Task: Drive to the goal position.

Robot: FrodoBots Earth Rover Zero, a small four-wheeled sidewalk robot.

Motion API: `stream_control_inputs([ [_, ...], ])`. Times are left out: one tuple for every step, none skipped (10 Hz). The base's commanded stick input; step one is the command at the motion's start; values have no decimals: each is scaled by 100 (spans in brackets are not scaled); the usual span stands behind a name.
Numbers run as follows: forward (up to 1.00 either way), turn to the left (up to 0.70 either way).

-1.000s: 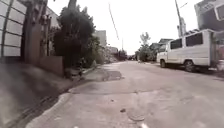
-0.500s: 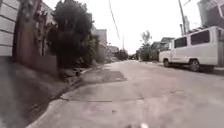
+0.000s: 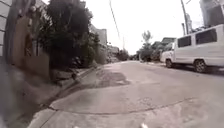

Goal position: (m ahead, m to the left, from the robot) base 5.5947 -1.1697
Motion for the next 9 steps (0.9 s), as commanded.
stream_control_inputs([
  [70,0],
  [70,0],
  [70,0],
  [70,0],
  [70,0],
  [70,0],
  [70,0],
  [70,0],
  [70,0],
])
